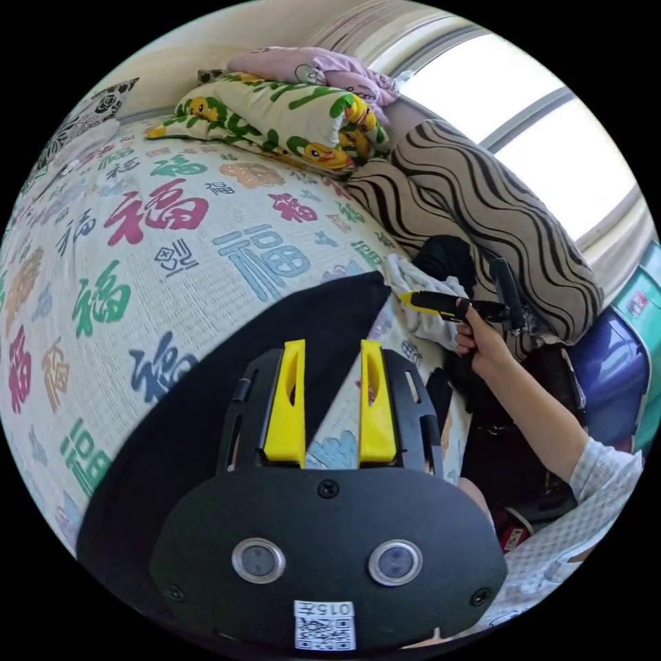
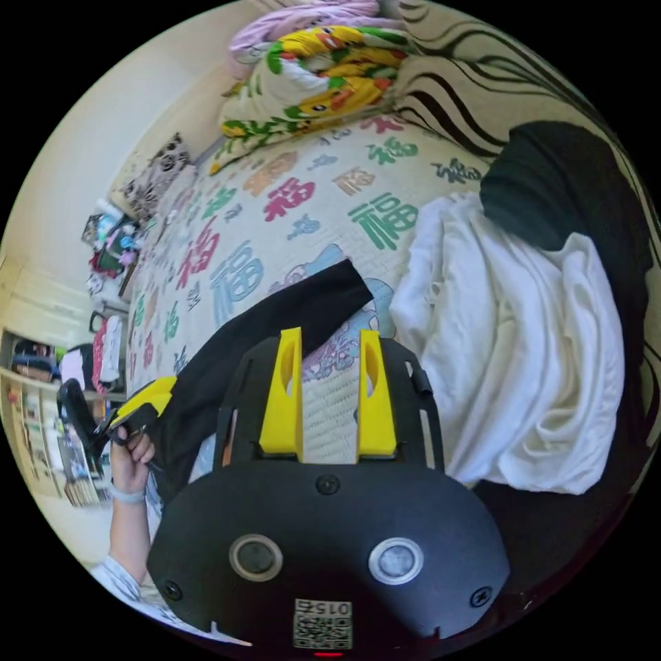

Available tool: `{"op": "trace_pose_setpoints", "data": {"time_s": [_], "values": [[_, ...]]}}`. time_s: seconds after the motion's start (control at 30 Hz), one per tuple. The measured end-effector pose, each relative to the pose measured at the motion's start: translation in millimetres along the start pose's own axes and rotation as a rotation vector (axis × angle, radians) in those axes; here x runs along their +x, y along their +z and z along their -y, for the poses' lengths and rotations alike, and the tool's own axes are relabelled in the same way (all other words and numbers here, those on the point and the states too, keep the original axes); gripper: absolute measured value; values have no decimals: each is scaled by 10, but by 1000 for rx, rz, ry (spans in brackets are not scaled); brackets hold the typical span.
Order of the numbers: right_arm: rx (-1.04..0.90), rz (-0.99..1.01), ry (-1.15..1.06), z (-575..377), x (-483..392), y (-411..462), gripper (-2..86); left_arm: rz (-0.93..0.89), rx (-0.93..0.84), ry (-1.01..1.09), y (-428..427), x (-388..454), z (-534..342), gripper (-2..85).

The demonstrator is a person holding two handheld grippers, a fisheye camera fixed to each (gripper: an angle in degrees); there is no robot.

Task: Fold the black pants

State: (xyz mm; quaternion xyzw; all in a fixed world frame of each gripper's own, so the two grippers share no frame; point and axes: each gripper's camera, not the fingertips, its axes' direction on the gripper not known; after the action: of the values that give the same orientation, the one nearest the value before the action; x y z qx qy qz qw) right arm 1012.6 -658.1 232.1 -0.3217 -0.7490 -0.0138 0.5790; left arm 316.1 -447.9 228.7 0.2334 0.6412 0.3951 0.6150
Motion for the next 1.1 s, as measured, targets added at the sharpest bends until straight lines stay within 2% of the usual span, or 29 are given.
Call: {"op": "trace_pose_setpoints", "data": {"time_s": [0.07, 0.13, 0.23, 0.47, 0.63, 0.7, 0.8, 0.93, 1.0, 1.1], "values": [[-16, -6, 68, 139, 23, 118, 115, 4, -36, 7, 159, 10, 190, 112], [-72, 14, 110, 269, 49, 256, 67, 60, -82, 95, 417, 189, 416, 108], [-94, 48, 57, 275, 51, 248, 9, 99, -122, 161, 694, 423, 650, 103], [1, 87, -95, -235, 175, -194, 2, 12, -203, 244, 1125, 922, 964, 98], [-33, 62, -126, -370, 244, -130, 4, 22, -369, 359, 1528, 1368, 902, 89], [-35, 37, -135, -349, 205, -111, 4, 88, -341, 418, 1473, 1504, 854, 23], [11, 41, -129, -302, 168, -167, 4, 24, -423, 499, 1429, 1695, 834, -1], [71, 33, -141, -140, 86, -280, 6, 137, -154, 473, 935, 1887, 985, -7], [83, -37, -147, -25, 30, -278, 7, 150, -76, 445, 761, 1931, 1067, -8], [66, -146, -147, 171, -25, -217, 16, 190, -74, 443, 637, 2014, 1119, -7]]}}
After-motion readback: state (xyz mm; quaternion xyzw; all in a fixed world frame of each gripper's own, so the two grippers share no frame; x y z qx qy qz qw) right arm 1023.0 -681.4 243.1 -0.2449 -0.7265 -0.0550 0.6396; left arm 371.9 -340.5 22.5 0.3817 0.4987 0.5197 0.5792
